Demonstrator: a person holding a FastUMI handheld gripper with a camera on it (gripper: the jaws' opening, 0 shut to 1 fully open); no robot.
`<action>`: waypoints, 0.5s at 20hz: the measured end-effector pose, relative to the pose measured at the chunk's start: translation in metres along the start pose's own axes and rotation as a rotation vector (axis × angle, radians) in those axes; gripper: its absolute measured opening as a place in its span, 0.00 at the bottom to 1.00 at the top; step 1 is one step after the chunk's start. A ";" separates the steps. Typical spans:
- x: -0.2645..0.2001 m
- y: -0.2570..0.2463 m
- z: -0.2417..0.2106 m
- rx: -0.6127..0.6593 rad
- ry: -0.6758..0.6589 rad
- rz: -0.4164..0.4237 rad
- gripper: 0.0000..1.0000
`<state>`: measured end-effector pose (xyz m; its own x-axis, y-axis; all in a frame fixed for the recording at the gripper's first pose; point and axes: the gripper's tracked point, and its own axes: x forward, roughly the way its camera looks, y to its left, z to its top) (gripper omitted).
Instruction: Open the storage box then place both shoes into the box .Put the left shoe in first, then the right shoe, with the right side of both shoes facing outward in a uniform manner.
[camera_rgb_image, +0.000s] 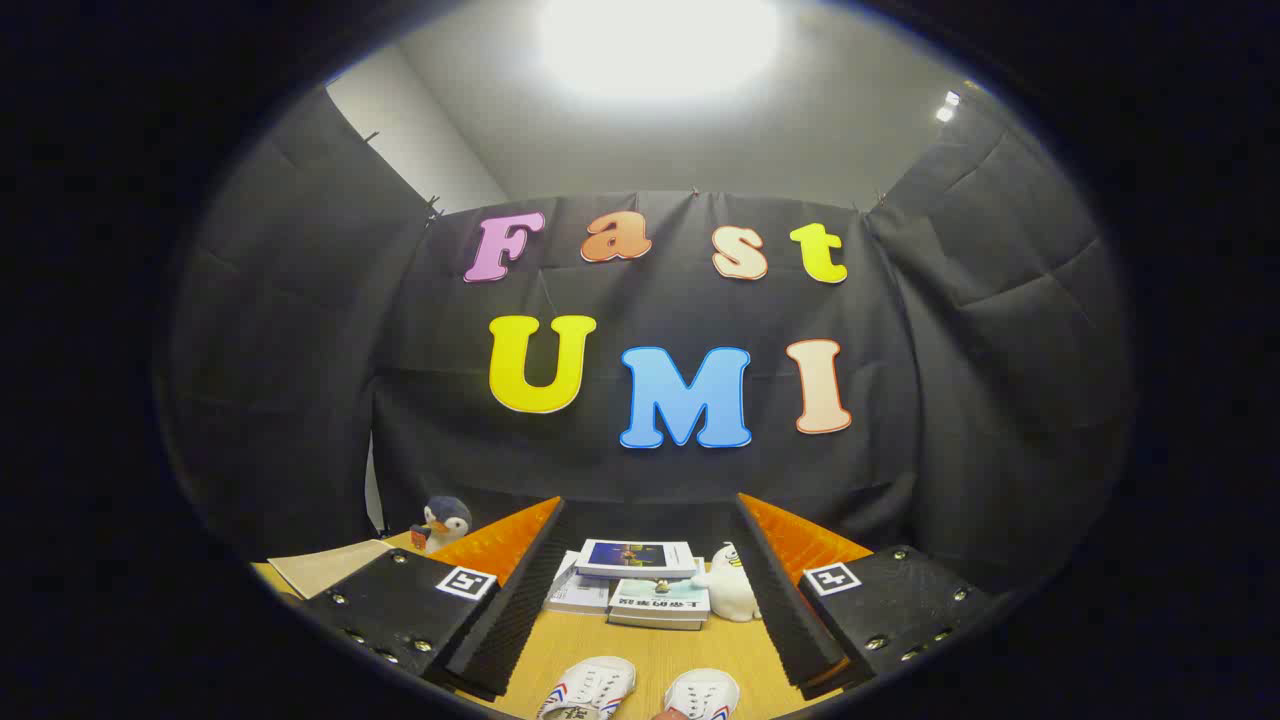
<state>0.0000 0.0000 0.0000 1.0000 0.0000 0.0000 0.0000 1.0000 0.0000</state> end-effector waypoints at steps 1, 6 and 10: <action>0.001 0.000 0.000 0.003 0.002 0.002 0.96; 0.002 -0.006 0.008 0.001 -0.015 -0.004 0.96; 0.001 -0.008 0.006 -0.004 -0.007 -0.007 0.96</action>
<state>0.0008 -0.0084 0.0061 1.0000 -0.0068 0.0067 0.0068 1.0000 -0.0038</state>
